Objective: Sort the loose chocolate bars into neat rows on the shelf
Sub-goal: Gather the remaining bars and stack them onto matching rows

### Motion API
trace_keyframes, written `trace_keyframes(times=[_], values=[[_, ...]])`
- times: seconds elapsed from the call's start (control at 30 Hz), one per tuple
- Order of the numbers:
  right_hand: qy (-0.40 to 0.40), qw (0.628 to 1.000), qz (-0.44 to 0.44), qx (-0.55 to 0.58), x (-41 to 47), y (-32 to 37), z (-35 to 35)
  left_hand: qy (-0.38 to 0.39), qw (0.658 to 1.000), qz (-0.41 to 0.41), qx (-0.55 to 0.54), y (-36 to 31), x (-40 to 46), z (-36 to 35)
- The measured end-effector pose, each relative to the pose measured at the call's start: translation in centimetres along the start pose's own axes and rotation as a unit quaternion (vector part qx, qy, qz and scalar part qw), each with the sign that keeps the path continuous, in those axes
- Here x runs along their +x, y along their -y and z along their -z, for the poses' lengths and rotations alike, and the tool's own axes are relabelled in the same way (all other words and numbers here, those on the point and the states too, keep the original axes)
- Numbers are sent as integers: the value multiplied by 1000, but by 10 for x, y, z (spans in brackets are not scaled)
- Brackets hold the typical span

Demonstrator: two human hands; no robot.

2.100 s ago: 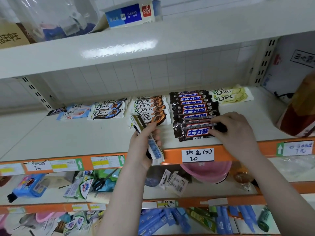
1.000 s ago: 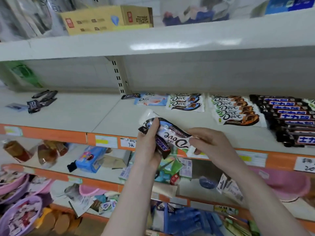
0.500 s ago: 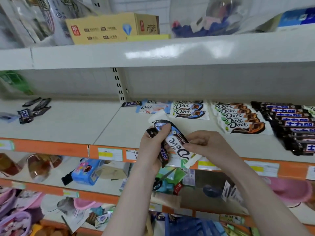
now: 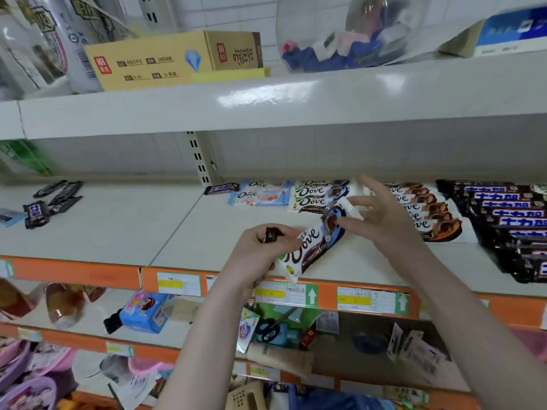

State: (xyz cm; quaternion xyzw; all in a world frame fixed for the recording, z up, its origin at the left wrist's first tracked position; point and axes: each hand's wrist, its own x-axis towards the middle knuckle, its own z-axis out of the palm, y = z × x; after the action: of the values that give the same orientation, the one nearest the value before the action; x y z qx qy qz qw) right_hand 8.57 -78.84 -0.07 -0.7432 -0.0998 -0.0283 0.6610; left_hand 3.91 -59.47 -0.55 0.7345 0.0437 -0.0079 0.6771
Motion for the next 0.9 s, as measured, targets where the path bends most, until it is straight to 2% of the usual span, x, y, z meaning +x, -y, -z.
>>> trace_keyframes(times=[0.13, 0.27, 0.33, 0.43, 0.6, 0.9], values=[[134, 960, 97, -228, 12, 6, 13, -8, 999, -12, 29, -3, 6, 2], [178, 934, 128, -283, 23, 4, 15, -19, 999, -16, 38, 0, 9, -1], [196, 929, 113, -294, 28, 0, 15, -21, 999, -21, 29, 2, 10, -1], [187, 930, 99, -301, 38, -9, 16, -60, 998, -12, -4, 5, 13, 0], [149, 939, 100, -292, 58, -14, 21, -134, 982, 43, -128, 12, 21, 10], [99, 941, 66, -318, 93, -39, 9, -114, 958, 61, -255, 20, 26, 22]])
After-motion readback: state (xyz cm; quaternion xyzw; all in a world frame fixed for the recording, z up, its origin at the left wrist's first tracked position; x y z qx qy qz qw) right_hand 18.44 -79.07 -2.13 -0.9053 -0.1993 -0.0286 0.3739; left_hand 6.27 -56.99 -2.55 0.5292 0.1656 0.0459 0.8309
